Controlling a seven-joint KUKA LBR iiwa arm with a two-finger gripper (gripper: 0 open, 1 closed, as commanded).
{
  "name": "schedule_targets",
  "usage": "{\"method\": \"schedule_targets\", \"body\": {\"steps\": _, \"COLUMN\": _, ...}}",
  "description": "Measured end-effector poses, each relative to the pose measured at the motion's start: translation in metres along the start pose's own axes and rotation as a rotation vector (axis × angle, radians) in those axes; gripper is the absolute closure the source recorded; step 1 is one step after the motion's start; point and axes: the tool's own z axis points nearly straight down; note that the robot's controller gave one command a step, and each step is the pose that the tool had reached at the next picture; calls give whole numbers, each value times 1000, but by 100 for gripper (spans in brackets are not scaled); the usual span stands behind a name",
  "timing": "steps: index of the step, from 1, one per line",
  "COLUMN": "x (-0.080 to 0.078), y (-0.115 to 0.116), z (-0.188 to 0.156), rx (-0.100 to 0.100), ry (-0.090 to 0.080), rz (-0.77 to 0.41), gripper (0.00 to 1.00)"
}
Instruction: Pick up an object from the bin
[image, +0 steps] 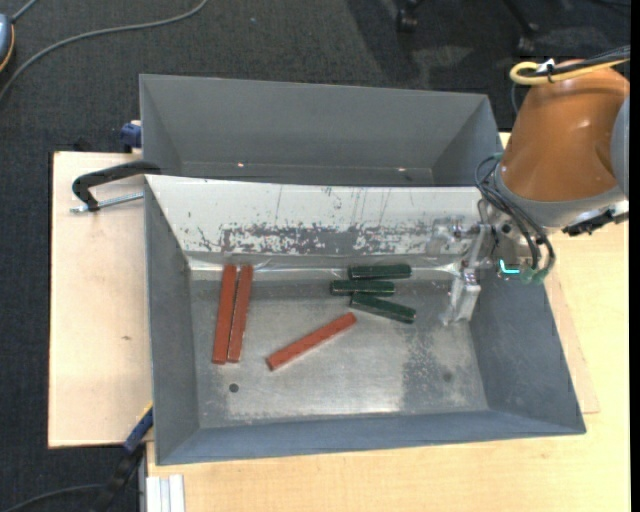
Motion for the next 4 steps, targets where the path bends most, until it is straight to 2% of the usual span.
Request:
{"method": "schedule_targets", "body": {"steps": 1, "x": -9, "y": -6, "z": 105, "rx": -1, "ry": 0, "rz": 250, "gripper": 0}}
{"method": "schedule_targets", "body": {"steps": 2, "x": -10, "y": -6, "z": 101, "rx": 0, "ry": -6, "rz": 248, "gripper": 100}}
{"method": "schedule_targets", "body": {"steps": 3, "x": -1, "y": 10, "z": 93, "rx": -2, "ry": -6, "rz": 715, "gripper": 100}}
{"method": "schedule_targets", "body": {"steps": 4, "x": -1, "y": 10, "z": 93, "rx": -2, "ry": -5, "rz": 714, "gripper": 0}}
